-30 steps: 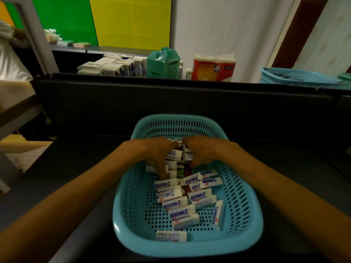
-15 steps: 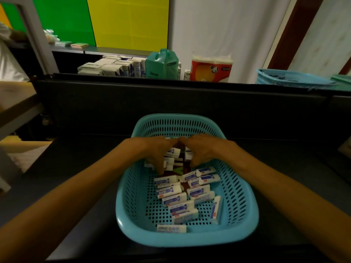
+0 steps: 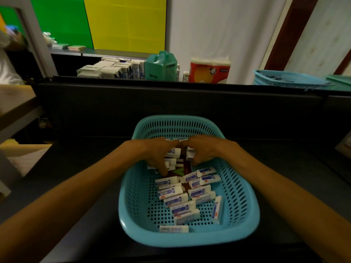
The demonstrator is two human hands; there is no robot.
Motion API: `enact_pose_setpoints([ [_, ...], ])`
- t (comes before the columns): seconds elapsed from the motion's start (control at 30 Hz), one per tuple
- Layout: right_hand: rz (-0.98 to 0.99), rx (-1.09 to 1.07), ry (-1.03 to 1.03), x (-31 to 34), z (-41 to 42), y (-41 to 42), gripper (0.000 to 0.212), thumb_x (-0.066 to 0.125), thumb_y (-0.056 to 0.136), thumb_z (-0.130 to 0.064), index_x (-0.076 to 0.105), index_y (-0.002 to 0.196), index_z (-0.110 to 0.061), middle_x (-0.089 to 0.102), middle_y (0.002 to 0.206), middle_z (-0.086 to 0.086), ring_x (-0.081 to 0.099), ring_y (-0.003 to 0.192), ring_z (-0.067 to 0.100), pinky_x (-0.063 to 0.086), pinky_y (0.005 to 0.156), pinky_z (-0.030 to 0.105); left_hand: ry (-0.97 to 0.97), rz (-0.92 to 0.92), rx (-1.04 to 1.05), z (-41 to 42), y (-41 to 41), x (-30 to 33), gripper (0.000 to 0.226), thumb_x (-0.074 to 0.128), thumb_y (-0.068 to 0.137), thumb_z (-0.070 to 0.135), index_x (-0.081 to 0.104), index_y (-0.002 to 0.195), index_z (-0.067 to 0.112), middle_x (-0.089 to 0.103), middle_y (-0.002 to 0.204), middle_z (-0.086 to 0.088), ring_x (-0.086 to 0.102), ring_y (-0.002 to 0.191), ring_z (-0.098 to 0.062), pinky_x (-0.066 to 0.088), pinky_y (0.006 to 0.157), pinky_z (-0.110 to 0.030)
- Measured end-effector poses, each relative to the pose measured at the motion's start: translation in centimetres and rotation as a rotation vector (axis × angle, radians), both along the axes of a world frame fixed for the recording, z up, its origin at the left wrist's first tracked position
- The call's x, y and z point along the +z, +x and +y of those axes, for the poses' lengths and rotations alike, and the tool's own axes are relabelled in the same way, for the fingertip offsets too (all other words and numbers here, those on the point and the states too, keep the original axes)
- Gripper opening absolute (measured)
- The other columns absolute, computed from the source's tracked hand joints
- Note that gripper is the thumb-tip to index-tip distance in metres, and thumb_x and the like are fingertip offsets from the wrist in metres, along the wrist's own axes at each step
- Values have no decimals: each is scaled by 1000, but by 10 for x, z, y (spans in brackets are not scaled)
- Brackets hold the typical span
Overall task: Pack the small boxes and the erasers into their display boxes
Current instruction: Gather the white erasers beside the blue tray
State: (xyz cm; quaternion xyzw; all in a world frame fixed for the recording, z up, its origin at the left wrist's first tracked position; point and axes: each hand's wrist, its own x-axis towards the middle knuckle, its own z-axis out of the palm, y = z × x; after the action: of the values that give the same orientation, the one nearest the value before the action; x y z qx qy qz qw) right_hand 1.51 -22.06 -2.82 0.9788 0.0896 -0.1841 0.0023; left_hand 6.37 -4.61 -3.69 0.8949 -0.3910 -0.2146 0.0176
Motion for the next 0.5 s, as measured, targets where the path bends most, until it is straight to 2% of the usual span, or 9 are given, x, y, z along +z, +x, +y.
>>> enact_pose_setpoints([
  [0.3, -11, -10, 45, -1, -1, 0, 64, 74, 76, -31, 44, 133, -32, 55, 127, 1, 54, 110, 21, 49, 91, 38, 67, -32, -7, -1, 4, 0, 112, 85, 60, 31, 12, 143, 42, 45, 133, 3, 45, 117, -19, 42, 102, -45],
  [0.4, -20, -17, 83, -1, -1, 0, 63, 74, 75, -30, 45, 132, -33, 55, 125, -1, 54, 110, 20, 48, 93, 39, 46, -27, -13, -1, 3, 1, 109, 85, 61, 29, 14, 143, 39, 46, 128, 5, 44, 107, -14, 42, 101, -41],
  [0.5, -58, -21, 146, 2, -2, -2, 57, 75, 75, -29, 50, 126, -32, 59, 119, -4, 56, 106, 17, 49, 92, 38, -22, -14, -5, 0, -1, 5, 97, 84, 63, 26, 24, 139, 37, 48, 121, 7, 43, 101, -11, 44, 98, -37],
])
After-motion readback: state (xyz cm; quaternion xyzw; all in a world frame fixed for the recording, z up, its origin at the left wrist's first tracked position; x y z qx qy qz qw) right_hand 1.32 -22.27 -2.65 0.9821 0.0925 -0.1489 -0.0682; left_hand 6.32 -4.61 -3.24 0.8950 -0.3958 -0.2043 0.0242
